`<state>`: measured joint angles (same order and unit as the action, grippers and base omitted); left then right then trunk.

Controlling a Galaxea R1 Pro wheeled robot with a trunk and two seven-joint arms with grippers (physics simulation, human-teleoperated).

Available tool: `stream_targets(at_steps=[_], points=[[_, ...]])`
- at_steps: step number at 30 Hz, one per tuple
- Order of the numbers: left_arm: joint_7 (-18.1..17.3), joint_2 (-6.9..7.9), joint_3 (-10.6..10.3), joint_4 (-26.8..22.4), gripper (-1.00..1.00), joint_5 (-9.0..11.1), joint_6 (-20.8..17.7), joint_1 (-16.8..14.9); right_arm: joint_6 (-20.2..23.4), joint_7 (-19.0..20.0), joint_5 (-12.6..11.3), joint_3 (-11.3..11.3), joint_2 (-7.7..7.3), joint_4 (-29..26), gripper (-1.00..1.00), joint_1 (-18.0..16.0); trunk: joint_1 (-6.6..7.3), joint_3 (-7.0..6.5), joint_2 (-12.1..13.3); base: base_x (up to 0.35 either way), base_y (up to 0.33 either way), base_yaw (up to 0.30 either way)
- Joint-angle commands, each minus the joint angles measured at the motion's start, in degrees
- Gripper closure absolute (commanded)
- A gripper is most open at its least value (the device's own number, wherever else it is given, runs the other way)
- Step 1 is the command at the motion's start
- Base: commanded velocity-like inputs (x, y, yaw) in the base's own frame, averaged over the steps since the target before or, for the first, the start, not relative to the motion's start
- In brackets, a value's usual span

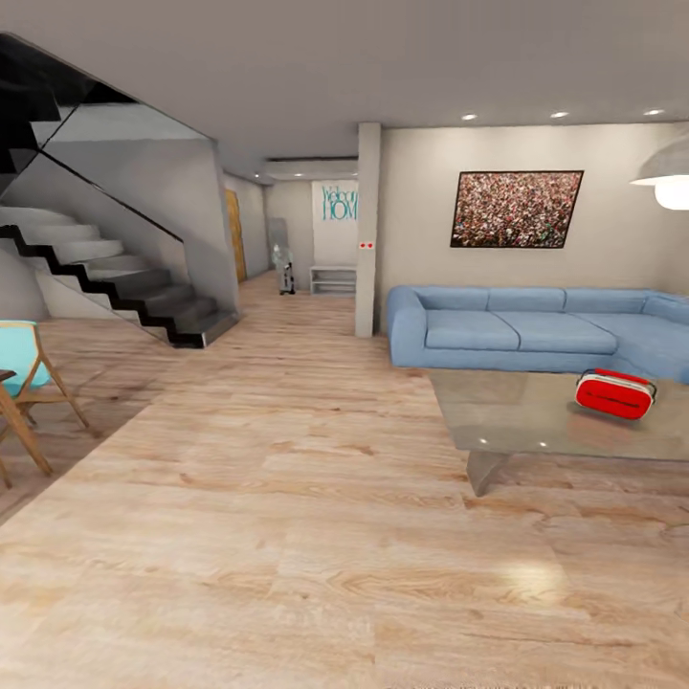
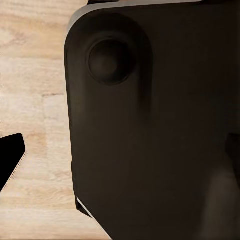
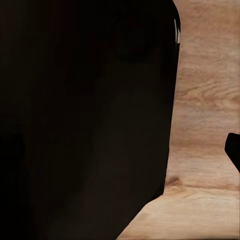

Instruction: Turn on the radio receiver that's on the table in the living room.

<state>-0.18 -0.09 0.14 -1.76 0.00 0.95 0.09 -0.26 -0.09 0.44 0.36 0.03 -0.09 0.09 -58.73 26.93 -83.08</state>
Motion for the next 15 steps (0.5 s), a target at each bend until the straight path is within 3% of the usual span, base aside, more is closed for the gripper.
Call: stream_targets(at_steps=[1, 15], points=[[0.00, 0.00, 0.00, 0.00, -1.00, 0.00, 0.00, 0.00, 0.00, 0.00, 0.00, -0.01, -0.01, 0.00, -1.00, 0.00, 0.00, 0.00, 0.00, 0.000, 0.000, -0.284], [0.00, 0.00, -0.04, 0.00, -1.00, 0.00, -0.01, 0.00, 0.00, 0.00, 0.00, 0.02, -0.01, 0.00, -1.00, 0.00, 0.00, 0.00, 0.00, 0.000, 0.000, -0.284]])
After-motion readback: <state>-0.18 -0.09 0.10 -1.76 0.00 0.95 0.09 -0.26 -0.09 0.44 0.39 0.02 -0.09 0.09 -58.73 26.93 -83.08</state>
